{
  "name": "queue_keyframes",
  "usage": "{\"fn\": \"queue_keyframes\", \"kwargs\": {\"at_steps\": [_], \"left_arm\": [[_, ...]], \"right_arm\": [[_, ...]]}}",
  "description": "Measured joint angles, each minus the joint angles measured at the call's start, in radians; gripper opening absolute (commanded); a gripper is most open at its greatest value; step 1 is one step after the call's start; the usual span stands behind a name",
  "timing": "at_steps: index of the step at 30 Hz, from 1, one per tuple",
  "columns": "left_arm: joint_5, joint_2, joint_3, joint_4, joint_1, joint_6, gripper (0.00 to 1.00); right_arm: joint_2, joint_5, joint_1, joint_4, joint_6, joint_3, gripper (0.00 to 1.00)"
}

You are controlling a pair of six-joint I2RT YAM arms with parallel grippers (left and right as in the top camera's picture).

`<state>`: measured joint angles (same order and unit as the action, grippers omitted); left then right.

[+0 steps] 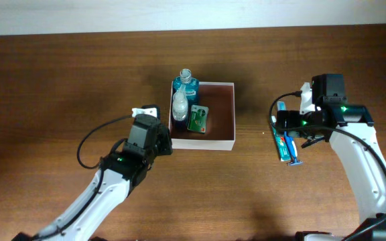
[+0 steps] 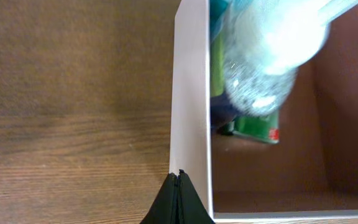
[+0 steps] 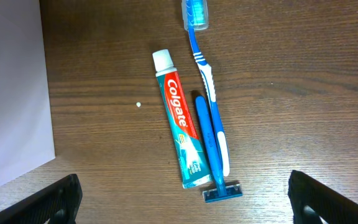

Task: Pack container
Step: 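Withdraw the left gripper from the box to its left side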

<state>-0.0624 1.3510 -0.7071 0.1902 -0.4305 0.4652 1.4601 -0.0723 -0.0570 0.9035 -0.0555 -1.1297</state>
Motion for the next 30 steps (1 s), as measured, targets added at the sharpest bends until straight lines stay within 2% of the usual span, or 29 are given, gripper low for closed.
{"fn": "queue_keyframes", "kwargs": {"at_steps": [7,20,24,25,27,28,30], "left_arm": [[0.011,0.092,0.000,-0.040,0.000,0.000,0.01],[0.123,0.098,0.000,-0.104,0.002,0.000,0.01],[0.083,0.098,0.000,-0.100,0.002,0.002,0.09],[0.062,0.098,0.000,-0.093,0.002,0.003,0.14],[0.011,0.098,0.000,-0.077,0.006,-0.003,0.34],[-0.010,0.098,0.000,-0.072,0.010,0.001,0.63],[-0.059,0.098,0.000,-0.060,0.031,0.004,0.87]], "right_arm": [[0.000,0.000,0.000,0.000,0.000,0.000,0.99],[0.000,0.000,0.000,0.000,0.000,0.000,0.99],[0.000,0.000,0.000,0.000,0.000,0.000,0.98],[0.000,0.000,0.000,0.000,0.000,0.000,0.98],[0.000,0.000,0.000,0.000,0.000,0.000,0.98],[0.000,0.000,0.000,0.000,0.000,0.000,0.98],[0.000,0.000,0.000,0.000,0.000,0.000,0.98]]}}
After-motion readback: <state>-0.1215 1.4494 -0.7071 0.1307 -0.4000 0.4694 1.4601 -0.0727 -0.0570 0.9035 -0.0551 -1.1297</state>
